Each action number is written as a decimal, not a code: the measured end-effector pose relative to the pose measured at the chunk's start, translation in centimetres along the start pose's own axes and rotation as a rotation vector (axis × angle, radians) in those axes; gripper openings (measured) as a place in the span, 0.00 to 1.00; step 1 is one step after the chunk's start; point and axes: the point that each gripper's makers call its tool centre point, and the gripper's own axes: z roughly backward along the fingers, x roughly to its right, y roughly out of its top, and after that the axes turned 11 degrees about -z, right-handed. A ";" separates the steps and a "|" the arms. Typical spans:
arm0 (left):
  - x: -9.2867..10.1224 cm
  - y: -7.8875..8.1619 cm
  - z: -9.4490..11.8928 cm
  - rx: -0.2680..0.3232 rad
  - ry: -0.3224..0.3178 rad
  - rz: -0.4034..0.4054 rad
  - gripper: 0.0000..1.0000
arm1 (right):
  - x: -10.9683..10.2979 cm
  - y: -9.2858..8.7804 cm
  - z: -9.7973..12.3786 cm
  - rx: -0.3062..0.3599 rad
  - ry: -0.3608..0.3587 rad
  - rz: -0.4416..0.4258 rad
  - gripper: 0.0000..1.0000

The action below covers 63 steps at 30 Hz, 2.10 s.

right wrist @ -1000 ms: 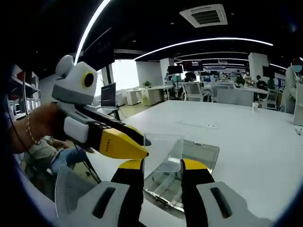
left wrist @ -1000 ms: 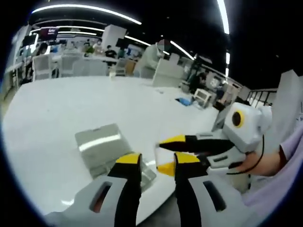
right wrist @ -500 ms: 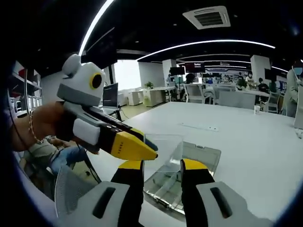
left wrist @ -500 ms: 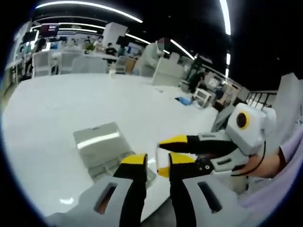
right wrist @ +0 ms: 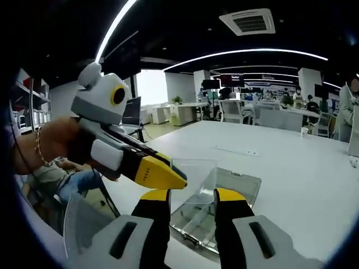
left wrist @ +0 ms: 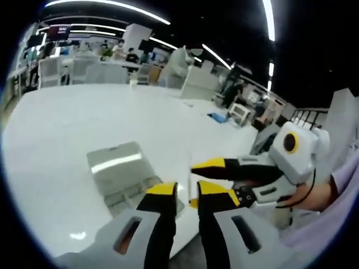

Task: Insert the divider into the dual guide fixture by aligning both edges with the guide slots and pushing it downward to the bottom, including one-sided entry, uneven engagement, binding, and posture correction.

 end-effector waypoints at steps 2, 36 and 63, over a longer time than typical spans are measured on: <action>0.0 -0.1 0.1 -0.005 0.003 -0.002 0.09 | 0.0 -0.1 0.0 -0.001 0.000 0.000 0.26; -0.2 -1.3 -0.1 -0.023 0.003 -0.022 0.00 | 0.9 -1.5 0.1 -0.094 0.003 0.071 0.23; -1.0 -3.5 -0.3 -0.056 -0.091 -0.239 0.00 | 1.5 -1.7 2.6 -0.293 0.214 0.365 0.22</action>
